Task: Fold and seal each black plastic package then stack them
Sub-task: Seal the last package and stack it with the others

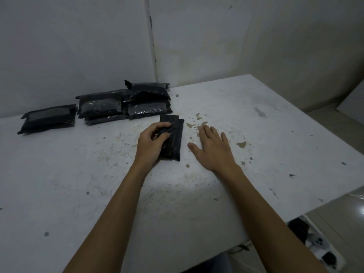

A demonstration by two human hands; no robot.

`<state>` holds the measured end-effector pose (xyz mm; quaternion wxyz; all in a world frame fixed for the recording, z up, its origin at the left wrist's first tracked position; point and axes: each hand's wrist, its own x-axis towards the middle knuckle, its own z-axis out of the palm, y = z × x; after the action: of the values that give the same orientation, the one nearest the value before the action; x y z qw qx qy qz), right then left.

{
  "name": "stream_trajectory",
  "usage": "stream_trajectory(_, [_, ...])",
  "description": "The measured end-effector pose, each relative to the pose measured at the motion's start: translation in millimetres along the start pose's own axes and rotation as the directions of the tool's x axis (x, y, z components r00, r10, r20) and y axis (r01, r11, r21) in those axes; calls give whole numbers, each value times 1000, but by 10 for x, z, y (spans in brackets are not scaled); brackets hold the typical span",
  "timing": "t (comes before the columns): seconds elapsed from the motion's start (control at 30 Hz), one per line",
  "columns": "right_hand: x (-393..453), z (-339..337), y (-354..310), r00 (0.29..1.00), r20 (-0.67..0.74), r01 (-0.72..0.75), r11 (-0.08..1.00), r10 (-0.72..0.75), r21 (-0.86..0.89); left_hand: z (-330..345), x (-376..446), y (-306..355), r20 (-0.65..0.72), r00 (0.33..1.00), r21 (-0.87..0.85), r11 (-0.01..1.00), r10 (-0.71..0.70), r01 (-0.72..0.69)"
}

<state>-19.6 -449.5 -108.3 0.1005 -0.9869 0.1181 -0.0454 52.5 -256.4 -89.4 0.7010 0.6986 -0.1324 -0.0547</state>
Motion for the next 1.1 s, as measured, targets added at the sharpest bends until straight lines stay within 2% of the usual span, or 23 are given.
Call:
stream_trajectory(0.27, [231, -33, 81, 997, 80, -26, 1000, 24, 18, 51, 153, 47, 42, 999, 31, 999, -34, 32])
stream_trajectory(0.43, [525, -48, 158, 995, 73, -68, 998, 67, 13, 131, 390, 48, 22, 999, 61, 997, -40, 38])
stream_trajectory(0.63, [814, -63, 290, 992, 63, -112, 994, 111, 14, 328, 676, 14, 65, 996, 76, 996, -59, 54])
stream_trajectory(0.93, [1080, -128, 663, 983, 5, -185, 983, 185, 15, 591, 988, -64, 140, 990, 122, 991, 29, -47])
stream_trajectory(1.1, [1193, -71, 558, 980, -33, -196, 980, 197, 26, 599, 1052, -137, 104, 993, 190, 980, 48, -67])
